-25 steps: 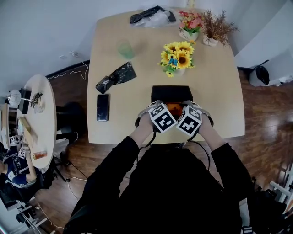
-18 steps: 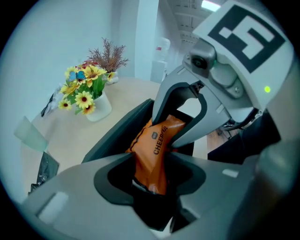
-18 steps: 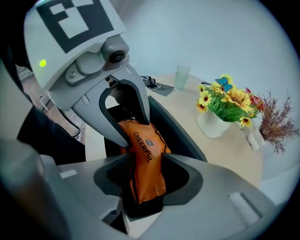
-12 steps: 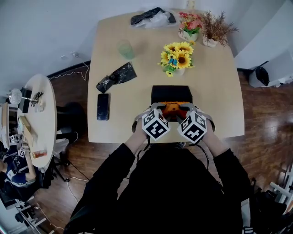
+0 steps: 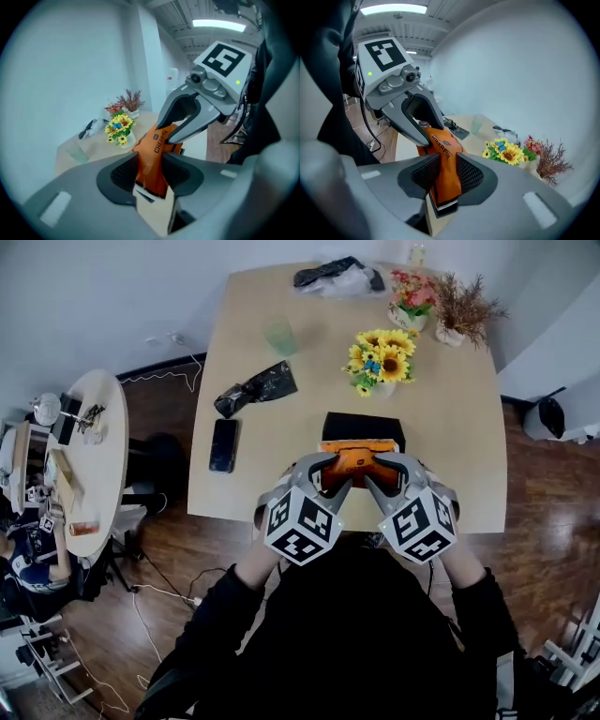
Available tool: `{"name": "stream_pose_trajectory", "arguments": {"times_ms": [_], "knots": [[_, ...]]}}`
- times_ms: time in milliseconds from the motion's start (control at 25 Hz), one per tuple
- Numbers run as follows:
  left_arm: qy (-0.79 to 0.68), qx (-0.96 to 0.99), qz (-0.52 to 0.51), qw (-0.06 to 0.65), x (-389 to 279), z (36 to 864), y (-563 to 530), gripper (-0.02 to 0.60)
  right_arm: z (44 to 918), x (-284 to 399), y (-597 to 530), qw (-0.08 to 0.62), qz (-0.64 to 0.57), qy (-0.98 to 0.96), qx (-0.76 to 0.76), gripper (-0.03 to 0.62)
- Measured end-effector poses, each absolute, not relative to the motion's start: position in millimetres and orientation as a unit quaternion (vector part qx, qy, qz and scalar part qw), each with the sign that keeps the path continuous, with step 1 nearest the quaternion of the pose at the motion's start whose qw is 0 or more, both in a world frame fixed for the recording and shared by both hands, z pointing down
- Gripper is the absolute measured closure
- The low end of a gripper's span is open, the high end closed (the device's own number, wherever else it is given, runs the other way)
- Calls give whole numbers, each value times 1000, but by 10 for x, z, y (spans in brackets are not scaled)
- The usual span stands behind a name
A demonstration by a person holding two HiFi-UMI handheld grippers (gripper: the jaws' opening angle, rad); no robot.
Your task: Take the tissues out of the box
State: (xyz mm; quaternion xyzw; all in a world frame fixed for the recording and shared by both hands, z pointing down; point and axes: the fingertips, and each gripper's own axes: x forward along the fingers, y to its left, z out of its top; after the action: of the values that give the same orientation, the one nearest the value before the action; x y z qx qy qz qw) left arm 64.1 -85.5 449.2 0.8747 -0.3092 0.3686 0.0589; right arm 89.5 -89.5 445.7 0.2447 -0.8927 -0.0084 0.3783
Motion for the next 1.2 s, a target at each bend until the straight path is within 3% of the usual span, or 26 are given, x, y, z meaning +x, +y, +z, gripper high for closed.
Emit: {"name": "stream_pose_trajectory", "arguments": {"times_ms": [440, 1200], "knots": [[-417, 822, 378, 89, -175, 4266, -330, 446, 4250, 86, -450, 309, -44, -943, 116, 494], [-371, 851, 355, 110, -1361, 4649, -526, 446, 4614, -1104, -637, 376, -26, -918, 121, 505]]}}
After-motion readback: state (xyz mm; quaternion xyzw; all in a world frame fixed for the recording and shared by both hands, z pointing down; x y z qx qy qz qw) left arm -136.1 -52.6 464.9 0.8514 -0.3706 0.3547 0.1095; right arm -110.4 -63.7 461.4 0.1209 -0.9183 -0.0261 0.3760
